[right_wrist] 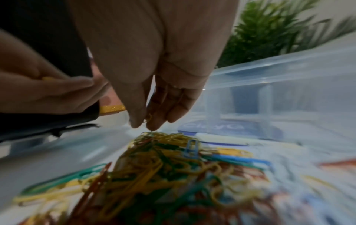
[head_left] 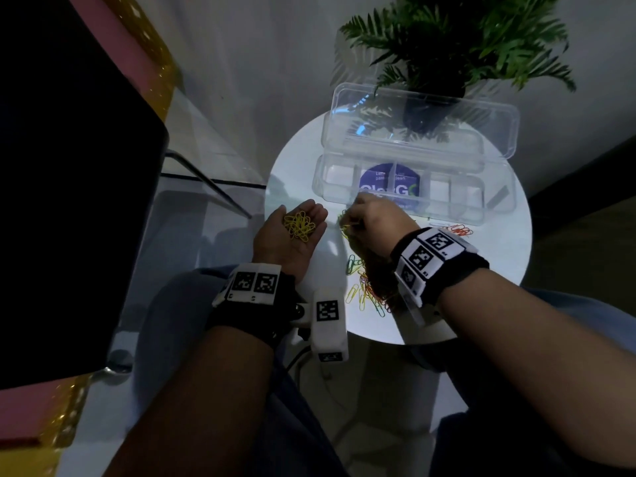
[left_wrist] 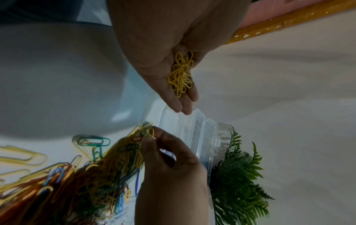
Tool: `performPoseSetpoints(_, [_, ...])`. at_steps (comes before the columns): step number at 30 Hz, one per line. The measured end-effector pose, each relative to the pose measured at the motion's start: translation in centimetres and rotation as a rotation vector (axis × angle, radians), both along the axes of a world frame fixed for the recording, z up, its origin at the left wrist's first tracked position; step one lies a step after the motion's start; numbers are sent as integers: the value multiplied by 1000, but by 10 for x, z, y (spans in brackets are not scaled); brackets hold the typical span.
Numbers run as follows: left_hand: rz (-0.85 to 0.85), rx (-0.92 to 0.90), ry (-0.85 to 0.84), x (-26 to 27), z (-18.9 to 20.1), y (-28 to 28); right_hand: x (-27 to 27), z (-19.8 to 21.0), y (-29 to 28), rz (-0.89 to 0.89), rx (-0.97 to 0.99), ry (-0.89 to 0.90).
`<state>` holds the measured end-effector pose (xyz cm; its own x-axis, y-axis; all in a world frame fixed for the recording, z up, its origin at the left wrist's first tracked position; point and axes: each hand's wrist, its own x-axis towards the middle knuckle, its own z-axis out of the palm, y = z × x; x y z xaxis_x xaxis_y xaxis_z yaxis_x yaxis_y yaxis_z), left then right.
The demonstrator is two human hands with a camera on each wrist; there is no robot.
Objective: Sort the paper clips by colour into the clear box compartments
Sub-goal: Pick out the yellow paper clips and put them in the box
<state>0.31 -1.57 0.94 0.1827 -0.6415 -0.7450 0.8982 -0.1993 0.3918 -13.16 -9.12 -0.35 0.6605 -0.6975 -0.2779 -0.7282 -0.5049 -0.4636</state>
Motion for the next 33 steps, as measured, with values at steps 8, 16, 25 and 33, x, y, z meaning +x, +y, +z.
performPoseSetpoints(8, [-25,8,16,1,1,0,7,3,5,-30,68,-78])
performPoseSetpoints(16, [-26,10,-24,1,4,2,2,1,14,-12,100,35])
performPoseSetpoints(25, [-29,-7,-13,-2,6,-1,6,-8,15,47,116,93])
performPoseSetpoints(33, [-57,13,-33,-3,3,-1,9,-7,19,6,165,109])
